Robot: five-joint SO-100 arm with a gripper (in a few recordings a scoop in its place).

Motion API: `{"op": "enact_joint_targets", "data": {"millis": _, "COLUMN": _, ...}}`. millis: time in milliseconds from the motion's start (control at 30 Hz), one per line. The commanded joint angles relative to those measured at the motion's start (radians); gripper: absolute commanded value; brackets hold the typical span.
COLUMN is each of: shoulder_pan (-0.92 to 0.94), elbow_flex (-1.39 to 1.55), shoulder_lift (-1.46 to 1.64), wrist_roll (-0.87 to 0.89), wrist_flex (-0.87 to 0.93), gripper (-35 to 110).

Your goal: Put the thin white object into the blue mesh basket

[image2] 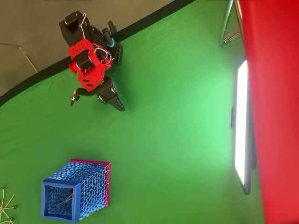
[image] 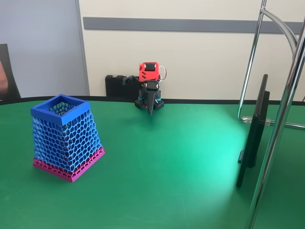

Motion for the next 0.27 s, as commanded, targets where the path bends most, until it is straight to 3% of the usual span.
{"op": "enact_joint_targets", "data": {"millis": 0, "shoulder_pan": -0.006, "elbow_flex": 0.0, "shoulder_lift": 0.018, "wrist_roll": 0.009, "wrist_flex": 0.006, "gripper": 1}}
{"op": "enact_joint_targets", "data": {"millis": 233, "shoulder_pan": -0.008, "elbow_flex": 0.005, "shoulder_lift": 0.032, "wrist_roll": 0.009, "wrist_flex": 0.011, "gripper": 1}}
